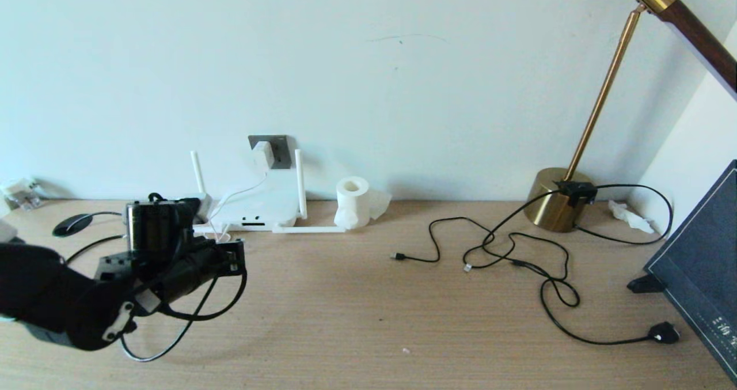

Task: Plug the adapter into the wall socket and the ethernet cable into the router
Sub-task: Plug cable into router interface

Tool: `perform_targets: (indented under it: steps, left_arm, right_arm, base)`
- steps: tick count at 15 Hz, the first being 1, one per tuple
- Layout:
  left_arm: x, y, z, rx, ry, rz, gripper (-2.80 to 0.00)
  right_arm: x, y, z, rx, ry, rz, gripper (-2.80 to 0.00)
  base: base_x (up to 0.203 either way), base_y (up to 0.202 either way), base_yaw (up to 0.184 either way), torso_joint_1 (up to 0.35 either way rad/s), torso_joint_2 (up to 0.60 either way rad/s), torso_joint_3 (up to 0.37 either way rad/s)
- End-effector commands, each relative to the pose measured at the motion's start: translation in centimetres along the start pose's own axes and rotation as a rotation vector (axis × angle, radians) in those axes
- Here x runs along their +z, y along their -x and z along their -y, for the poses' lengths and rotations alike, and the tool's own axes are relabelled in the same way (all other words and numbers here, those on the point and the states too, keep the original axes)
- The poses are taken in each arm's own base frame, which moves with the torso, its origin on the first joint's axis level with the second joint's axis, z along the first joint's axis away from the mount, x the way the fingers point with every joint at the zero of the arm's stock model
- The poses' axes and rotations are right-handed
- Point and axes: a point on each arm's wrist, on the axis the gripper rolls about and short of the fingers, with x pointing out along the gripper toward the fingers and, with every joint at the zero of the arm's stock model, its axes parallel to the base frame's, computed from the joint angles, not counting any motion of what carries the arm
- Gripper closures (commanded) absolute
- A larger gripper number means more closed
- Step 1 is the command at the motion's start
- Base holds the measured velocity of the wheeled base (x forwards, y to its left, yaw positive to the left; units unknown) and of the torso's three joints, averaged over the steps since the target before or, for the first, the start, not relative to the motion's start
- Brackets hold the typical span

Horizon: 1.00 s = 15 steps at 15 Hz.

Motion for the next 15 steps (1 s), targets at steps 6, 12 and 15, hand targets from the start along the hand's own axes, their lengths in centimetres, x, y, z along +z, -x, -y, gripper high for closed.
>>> perform_targets:
  steps: [6,12,15]
  left_arm:
    - [-0.5,-0.8,0.6,-0.024,0.058,0.065,0.0]
    - [0.1,-1.0,0.5,-0.169,0.08,0.136,0.0]
    - [-0.8,-2.3,0.0,-0.171,0.083,0.098,0.0]
  right_arm:
    - [0.0,0.0,0.0,-0.003,-0.037,-0.005,0.0]
    - [0.0,0.0,0.0,-0.003,-0.037,-0.005,0.0]
    - [0.0,0.0,0.0,-0.003,-0.037,-0.005,0.0]
  base:
    - [0.0,0.0,0.0,0.0,0.0,0.0]
    - [0.0,0.0,0.0,0.0,0.0,0.0]
    - [0.0,0.0,0.0,0.0,0.0,0.0]
